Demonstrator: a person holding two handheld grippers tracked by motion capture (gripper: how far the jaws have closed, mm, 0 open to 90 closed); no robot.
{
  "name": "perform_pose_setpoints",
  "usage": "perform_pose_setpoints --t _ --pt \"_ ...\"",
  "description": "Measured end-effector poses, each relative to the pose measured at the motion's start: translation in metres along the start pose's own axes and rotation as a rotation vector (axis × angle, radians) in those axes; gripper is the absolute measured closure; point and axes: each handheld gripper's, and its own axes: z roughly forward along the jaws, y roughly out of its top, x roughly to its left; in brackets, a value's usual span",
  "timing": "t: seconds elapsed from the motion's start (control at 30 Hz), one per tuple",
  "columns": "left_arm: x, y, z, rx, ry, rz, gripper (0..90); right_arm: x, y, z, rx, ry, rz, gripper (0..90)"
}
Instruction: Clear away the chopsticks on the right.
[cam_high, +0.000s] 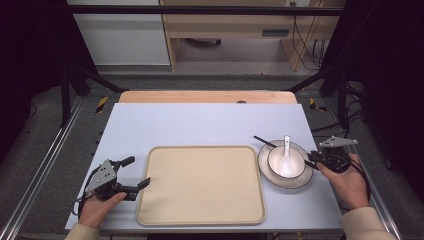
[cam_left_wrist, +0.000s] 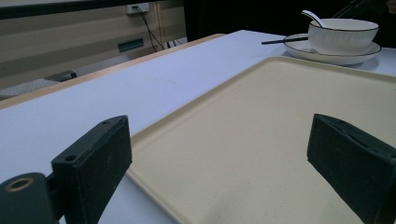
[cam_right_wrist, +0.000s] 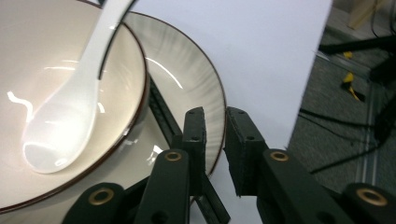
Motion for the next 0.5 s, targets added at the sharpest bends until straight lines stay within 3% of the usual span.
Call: perform_pose_setpoints --t 0.07,0.17,0.27,0.5 --pt "0.000 0.000 0.000 -0.001 0.000 0.000 6.3 -0.001 0.000 0.005 0.003 0.041 -0.002 75.8" --pt "0.000 0.000 0.000 0.000 0.000 0.001 6.5 0.001 -0.001 0.008 0.020 0.063 -0.019 75.3" --pt "0.000 0.000 0.000 0.003 -0.001 0.004 6.5 0.002 -0.002 0.010 0.027 0.063 -0.035 75.4" --pt "-0.001 0.000 0.000 0.004 -0.002 0.008 7.1 -0.002 -0.002 0.014 0.026 0.064 -0.014 76.9"
